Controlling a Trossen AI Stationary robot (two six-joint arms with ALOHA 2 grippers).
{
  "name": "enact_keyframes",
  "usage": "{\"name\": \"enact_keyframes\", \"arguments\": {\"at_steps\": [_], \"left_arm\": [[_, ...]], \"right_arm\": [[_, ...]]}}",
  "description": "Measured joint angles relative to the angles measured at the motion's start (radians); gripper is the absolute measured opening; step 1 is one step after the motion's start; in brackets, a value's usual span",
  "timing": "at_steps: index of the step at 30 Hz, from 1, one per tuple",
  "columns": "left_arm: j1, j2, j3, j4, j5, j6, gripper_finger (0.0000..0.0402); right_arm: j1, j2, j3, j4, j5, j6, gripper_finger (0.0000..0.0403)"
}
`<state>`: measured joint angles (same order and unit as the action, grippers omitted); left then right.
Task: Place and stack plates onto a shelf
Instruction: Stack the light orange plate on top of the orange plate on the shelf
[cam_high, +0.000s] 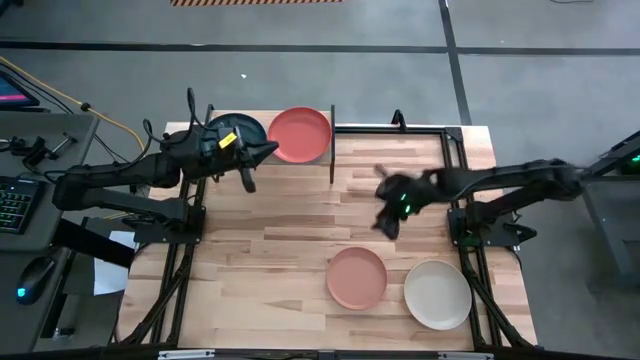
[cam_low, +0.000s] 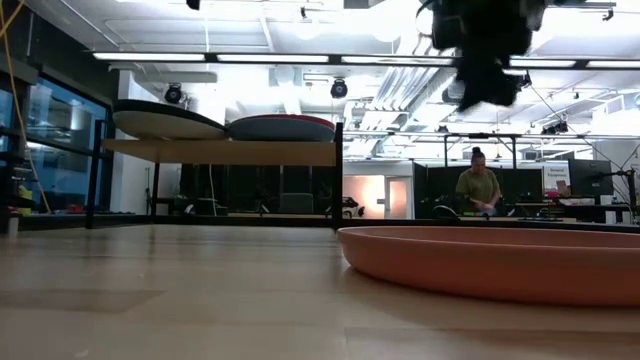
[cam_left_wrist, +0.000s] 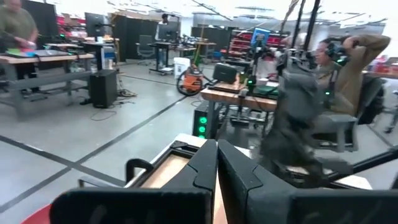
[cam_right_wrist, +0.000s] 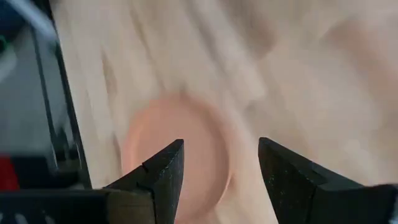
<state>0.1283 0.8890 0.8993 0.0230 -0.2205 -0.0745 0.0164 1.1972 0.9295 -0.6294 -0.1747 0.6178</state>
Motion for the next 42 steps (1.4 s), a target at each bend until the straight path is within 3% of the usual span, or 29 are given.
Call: {"name": "enact_keyframes", "arguments": {"at_steps": [9,21,31,35,39,42], "left_arm": [[0.000,-0.001,0.000,-0.011,-0.030,0.026,0.0041],[0.000,-0.001,0.000,-0.077,-0.014,-0.001,0.0060],[0.000,-0.001,0.000,-0.078,0.009,-0.001,0.0060],[0.000,-0.001,0.000,-0.078,0.008,-0.001,0.0060],[0.000,-0.001,0.000,-0.078,0.003,-0.001,0.0060],[0.000,-0.001,0.000,-0.078,-0.001,0.000,0.0060]], "right_arm": [[0.183,0.217,0.000,0.000,0.031,0.143,0.0188],[0.262,0.420,0.000,0.013,0.139,0.337,0.0188],[0.299,0.513,0.000,0.042,0.152,0.460,0.0183],[0.311,0.517,0.002,0.027,0.175,0.485,0.0133],[0.311,0.515,0.002,0.013,0.179,0.476,0.0028],[0.311,0.504,0.000,0.025,0.147,0.436,0.0015]]}}
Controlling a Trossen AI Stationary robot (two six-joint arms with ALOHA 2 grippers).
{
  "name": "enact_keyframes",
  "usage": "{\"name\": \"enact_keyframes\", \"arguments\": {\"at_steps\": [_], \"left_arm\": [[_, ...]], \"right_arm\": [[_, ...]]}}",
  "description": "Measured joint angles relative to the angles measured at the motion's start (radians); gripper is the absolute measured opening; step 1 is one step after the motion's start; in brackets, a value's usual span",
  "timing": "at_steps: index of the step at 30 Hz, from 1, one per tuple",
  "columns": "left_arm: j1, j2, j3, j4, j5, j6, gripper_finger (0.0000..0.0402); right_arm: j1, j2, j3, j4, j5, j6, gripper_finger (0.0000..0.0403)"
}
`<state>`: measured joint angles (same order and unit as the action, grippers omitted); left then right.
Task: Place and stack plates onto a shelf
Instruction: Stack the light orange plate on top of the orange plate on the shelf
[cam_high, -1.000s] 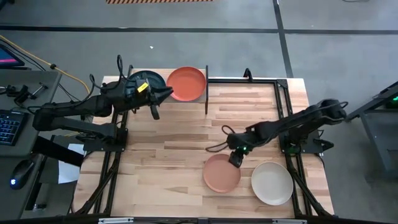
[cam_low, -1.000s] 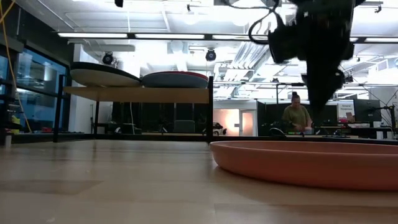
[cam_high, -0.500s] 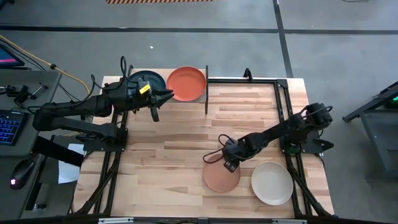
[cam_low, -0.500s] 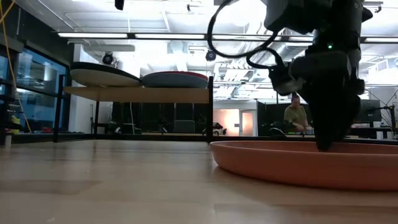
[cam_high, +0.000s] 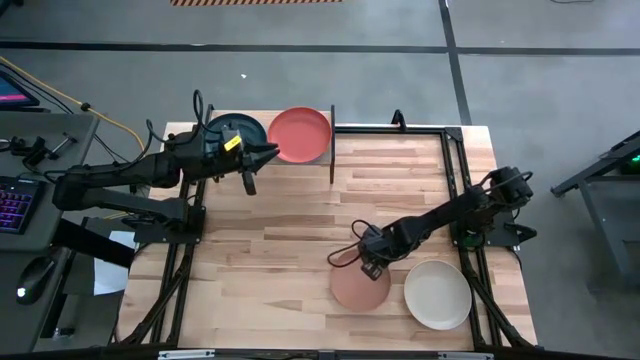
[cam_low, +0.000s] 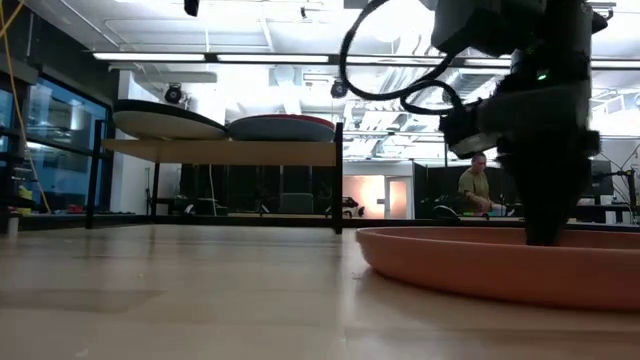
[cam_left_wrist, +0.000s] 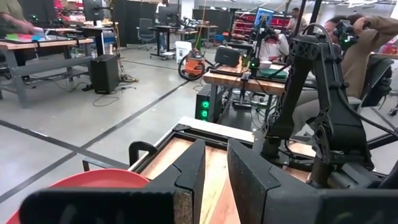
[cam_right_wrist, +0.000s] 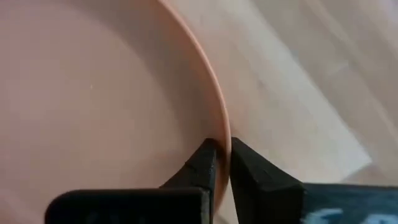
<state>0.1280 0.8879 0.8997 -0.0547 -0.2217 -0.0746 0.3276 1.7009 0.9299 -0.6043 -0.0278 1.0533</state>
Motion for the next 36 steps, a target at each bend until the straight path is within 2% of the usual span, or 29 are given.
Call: {"name": "enact_keyframes", "arguments": {"at_steps": [3,7,13,17,24,30,33,36], "left_arm": [[0.000,-0.002,0.000,0.000,-0.028,0.004,0.0060],[0.001,-0.006,0.001,0.024,-0.102,0.040,0.0060],[0.003,-0.019,0.002,0.089,-0.108,0.078,0.0060],[0.003,-0.019,0.002,0.072,-0.121,0.072,0.0060],[0.003,-0.014,0.002,0.067,-0.126,0.070,0.0060],[0.003,-0.014,0.002,0.068,-0.149,0.103,0.0060],[0.003,-0.014,0.002,0.067,-0.150,0.104,0.0060],[0.003,-0.014,0.002,0.067,-0.150,0.105,0.0060]], "right_arm": [[-0.020,-0.060,-0.003,-0.029,-0.024,-0.049,0.0004],[-0.075,-0.197,-0.002,-0.088,0.001,-0.122,0.0001],[-0.187,-0.431,-0.001,-0.062,0.033,-0.189,0.0000],[-0.244,-0.519,0.000,-0.049,0.035,-0.193,0.0000],[-0.224,-0.490,-0.002,-0.050,-0.007,-0.220,0.0000],[-0.175,-0.435,-0.002,-0.050,-0.009,-0.177,0.0004],[-0.135,-0.412,-0.002,-0.049,-0.007,-0.151,0.0029],[-0.093,-0.392,-0.027,-0.034,-0.012,-0.110,0.0074]]}}
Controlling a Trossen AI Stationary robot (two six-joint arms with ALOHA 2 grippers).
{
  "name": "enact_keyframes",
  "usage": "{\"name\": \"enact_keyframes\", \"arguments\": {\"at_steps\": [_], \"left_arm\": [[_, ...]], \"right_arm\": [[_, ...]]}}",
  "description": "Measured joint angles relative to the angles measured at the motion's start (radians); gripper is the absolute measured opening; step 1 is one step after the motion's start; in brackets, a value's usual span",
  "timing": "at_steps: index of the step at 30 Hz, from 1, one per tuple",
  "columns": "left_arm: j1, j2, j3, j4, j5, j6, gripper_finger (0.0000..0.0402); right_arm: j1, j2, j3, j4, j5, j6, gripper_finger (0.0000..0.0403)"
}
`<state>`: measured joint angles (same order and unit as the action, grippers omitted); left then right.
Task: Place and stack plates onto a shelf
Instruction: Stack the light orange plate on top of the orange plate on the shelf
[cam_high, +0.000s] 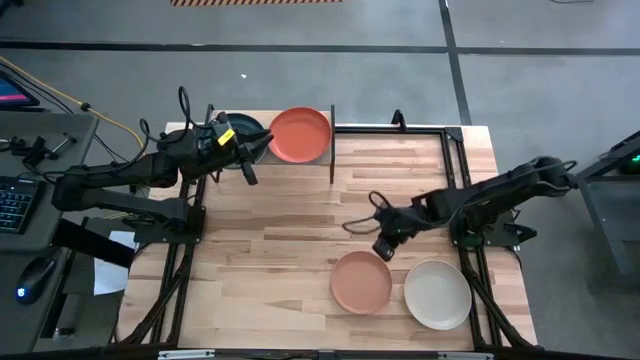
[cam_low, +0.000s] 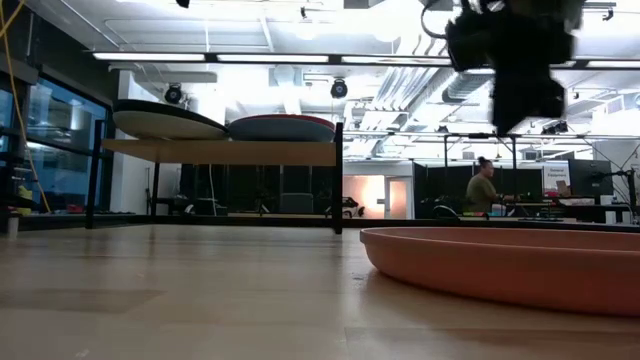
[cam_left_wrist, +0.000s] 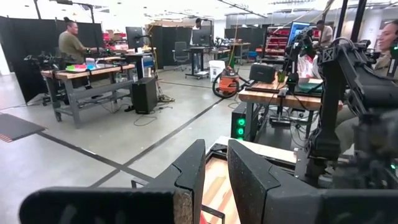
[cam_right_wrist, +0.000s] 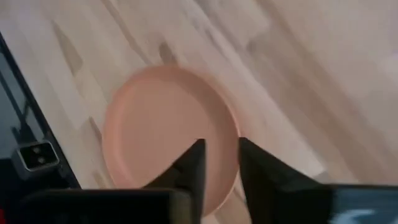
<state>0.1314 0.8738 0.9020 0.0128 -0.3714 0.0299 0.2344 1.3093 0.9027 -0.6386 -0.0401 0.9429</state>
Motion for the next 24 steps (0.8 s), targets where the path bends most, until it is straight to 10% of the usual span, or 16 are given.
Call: {"name": "enact_keyframes", "arguments": {"at_steps": [8,24], "left_arm": [[0.000,0.000,0.000,-0.001,0.000,0.001,0.0060],[0.000,0.000,-0.001,0.005,0.000,-0.029,0.0060]], "right_arm": [[0.130,0.022,-0.233,0.280,-0.030,0.216,0.0179],[0.208,0.200,-0.201,0.317,0.123,0.313,0.0183]]}}
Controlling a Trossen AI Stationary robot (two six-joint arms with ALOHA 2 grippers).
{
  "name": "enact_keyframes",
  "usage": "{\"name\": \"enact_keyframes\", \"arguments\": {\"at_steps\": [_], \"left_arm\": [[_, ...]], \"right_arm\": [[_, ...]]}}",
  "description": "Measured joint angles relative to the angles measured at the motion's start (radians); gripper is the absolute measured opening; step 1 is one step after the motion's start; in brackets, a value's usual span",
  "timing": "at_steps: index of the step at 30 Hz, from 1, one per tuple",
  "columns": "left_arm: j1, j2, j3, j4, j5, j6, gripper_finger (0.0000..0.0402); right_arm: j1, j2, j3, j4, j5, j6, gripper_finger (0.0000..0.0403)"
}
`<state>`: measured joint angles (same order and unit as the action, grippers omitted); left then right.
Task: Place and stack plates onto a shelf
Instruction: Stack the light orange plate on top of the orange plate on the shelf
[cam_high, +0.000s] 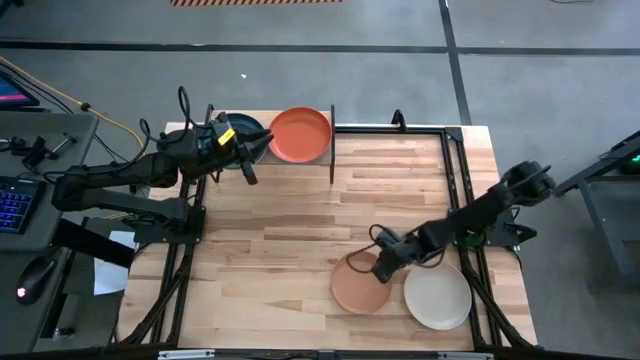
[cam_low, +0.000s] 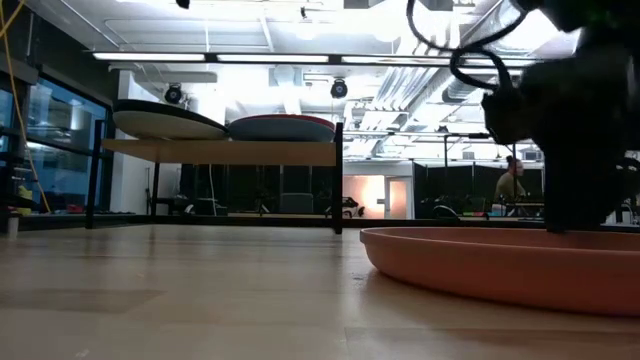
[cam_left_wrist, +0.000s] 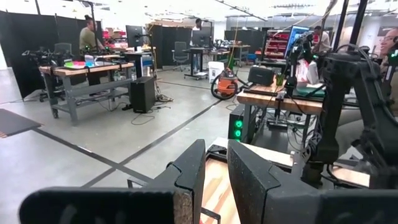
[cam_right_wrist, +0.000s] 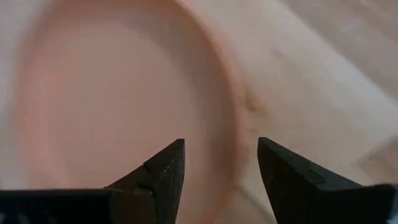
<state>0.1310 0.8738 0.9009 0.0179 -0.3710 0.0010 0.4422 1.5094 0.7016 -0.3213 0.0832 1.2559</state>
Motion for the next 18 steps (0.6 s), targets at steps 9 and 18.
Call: {"name": "enact_keyframes", "arguments": {"at_steps": [9,18], "left_arm": [[0.000,0.000,0.000,0.011,0.000,0.000,0.0060],[-0.017,-0.015,0.000,-0.002,0.000,-0.054,0.0060]], "right_arm": [[0.014,0.133,0.089,-0.064,0.053,-0.007,0.0155],[0.009,0.145,0.126,-0.158,0.059,-0.007,0.0012]]}}
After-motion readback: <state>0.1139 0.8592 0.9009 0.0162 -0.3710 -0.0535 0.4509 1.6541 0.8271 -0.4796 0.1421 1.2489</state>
